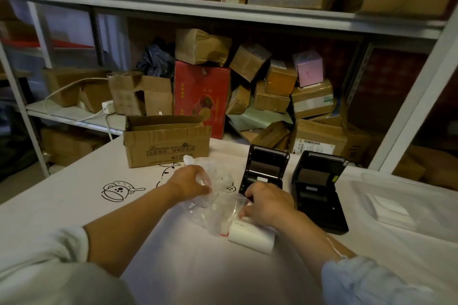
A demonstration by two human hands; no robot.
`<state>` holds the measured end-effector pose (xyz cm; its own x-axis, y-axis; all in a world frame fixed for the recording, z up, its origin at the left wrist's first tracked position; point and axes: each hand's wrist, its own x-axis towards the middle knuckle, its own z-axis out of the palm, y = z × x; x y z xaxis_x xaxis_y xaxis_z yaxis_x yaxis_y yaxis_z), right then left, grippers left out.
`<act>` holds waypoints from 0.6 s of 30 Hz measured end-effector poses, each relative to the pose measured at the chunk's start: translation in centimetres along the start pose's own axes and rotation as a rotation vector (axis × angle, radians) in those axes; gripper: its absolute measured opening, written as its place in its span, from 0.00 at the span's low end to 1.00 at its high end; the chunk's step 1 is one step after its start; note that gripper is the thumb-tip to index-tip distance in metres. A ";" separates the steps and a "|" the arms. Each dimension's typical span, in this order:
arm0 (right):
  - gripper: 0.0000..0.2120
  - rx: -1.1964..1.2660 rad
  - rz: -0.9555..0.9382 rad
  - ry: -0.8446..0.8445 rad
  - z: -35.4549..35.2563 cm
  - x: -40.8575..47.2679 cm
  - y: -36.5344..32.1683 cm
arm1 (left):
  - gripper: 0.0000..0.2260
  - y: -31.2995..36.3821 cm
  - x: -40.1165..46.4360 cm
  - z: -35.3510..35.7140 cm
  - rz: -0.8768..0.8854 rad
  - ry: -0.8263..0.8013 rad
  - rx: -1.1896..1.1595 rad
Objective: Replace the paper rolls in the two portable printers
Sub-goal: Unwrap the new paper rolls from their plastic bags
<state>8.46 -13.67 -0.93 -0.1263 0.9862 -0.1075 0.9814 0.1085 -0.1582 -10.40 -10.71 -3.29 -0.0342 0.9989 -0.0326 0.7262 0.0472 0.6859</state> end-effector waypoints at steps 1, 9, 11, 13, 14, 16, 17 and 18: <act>0.23 -0.012 -0.012 0.032 -0.2 0.2 -0.2 | 0.13 -0.2 0.2 0.2 0.002 0.002 0.061; 0.49 0.447 -0.203 -0.052 -1.1 3.1 -4.6 | 0.05 0.4 -0.2 -2.2 0.095 0.091 -0.222; 0.43 0.531 -0.246 -0.034 -1.0 3.7 -5.7 | 0.03 0.3 -0.7 -4.1 0.131 0.025 -0.415; 0.27 0.696 -0.259 -0.012 -0.9 4.4 -6.8 | 0.09 0.0 -1.3 -5.7 0.121 -0.034 -0.625; 0.19 0.760 -0.244 0.015 -0.8 4.7 -7.5 | 0.13 -0.1 -1.3 -6.2 0.096 -0.016 -0.730; 0.10 0.811 -0.196 0.129 -0.9 5.3 -8.9 | 0.25 -0.1 -1.1 -6.7 0.047 0.194 -0.770; 0.10 0.829 -0.167 0.189 -1.0 5.7 -9.6 | 0.29 0.1 -1.2 -6.8 0.049 0.376 -0.631; 0.11 0.862 -0.137 0.237 -1.3 5.9 -10.2 | 0.31 0.3 -1.4 -7.0 0.111 0.564 -0.402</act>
<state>-2.14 -8.79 1.33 -0.1074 0.9819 0.1558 0.4993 0.1888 -0.8456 -14.96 -12.09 2.03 -0.4044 0.8404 0.3609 0.4397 -0.1674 0.8824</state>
